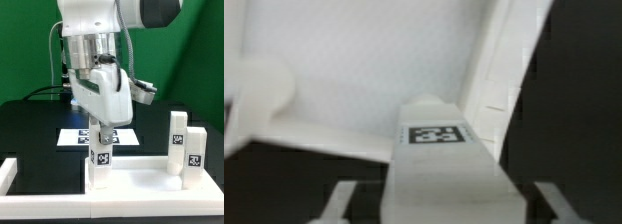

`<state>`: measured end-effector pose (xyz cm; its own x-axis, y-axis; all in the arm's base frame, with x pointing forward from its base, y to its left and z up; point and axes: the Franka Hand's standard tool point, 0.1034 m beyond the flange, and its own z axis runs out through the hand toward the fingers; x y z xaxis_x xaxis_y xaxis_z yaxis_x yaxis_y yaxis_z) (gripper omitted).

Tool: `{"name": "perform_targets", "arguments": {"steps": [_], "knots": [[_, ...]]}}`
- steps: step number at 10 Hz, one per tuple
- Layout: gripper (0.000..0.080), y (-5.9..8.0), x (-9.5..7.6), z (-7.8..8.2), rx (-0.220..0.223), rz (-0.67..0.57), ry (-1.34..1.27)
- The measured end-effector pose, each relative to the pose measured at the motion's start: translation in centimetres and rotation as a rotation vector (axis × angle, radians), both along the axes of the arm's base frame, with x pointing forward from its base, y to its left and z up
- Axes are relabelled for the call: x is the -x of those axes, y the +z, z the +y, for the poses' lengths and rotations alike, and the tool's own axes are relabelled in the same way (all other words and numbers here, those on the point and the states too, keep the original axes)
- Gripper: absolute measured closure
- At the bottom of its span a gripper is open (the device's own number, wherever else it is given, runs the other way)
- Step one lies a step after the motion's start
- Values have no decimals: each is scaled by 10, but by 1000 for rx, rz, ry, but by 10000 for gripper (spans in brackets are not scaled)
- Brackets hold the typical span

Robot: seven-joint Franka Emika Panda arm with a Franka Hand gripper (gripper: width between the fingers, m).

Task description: Assemble desk

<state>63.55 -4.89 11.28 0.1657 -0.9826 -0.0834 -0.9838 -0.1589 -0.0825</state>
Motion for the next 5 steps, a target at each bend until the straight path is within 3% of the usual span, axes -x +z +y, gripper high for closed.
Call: {"name": "perform_targets", "arguments": {"steps": [1,3,5], "knots": [[511,0,-1,1,2,-9,-70],[509,-1,3,0,-35,-58,-361],[499,-2,2,0,-30,-60,-308]]}}
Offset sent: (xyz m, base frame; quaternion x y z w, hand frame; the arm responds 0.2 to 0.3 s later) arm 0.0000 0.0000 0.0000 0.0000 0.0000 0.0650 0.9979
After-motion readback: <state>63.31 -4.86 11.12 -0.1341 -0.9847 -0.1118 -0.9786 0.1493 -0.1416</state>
